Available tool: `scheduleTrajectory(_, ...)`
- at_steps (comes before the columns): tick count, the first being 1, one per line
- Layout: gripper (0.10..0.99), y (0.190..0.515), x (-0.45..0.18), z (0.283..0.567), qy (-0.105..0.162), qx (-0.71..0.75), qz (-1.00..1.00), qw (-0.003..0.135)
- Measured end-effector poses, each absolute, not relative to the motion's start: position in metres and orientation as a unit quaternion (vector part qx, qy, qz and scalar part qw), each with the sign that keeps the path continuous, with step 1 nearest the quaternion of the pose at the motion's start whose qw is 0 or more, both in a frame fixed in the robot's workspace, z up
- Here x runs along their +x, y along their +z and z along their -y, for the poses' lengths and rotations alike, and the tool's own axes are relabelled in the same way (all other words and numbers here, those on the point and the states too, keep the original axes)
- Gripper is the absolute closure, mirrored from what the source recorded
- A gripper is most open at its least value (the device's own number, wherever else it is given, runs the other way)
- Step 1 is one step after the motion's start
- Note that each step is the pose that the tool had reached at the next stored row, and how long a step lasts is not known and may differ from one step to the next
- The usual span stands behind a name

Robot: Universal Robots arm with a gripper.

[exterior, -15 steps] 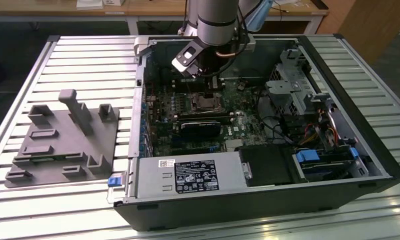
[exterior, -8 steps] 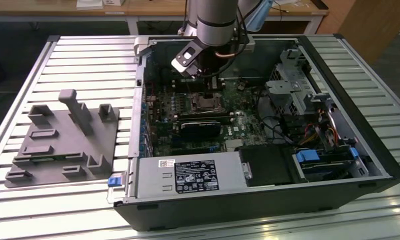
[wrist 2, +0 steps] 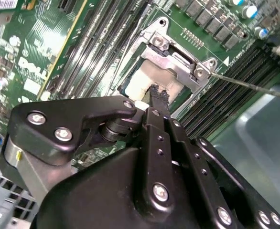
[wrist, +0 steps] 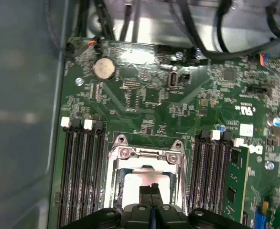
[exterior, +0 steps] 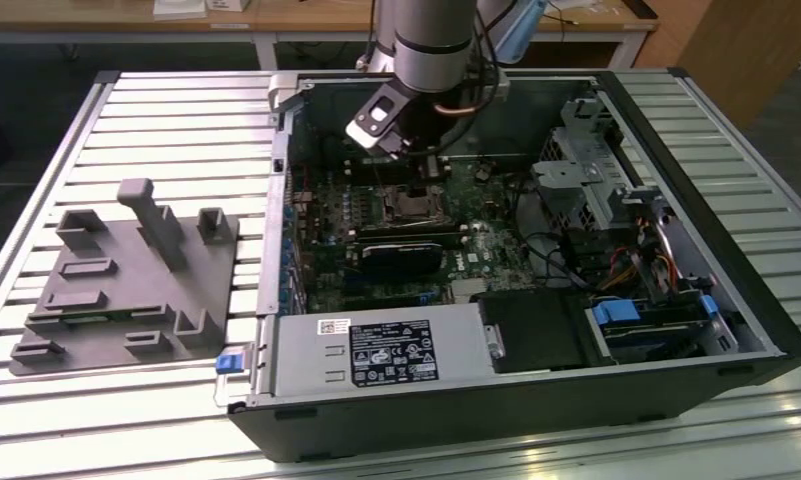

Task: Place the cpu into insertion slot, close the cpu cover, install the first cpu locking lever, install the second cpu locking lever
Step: 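Close the cpu cover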

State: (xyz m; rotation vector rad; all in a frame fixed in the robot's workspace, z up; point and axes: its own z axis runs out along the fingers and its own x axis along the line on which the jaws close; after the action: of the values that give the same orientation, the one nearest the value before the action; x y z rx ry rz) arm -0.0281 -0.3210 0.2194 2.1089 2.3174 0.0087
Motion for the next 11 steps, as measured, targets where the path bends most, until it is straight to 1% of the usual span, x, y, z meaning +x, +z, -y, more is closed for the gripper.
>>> scheduleTrajectory(11, 0.980, 0.2193, -0.0280, 0.3210, 0.003, 0.595, -0.803, 0.004)
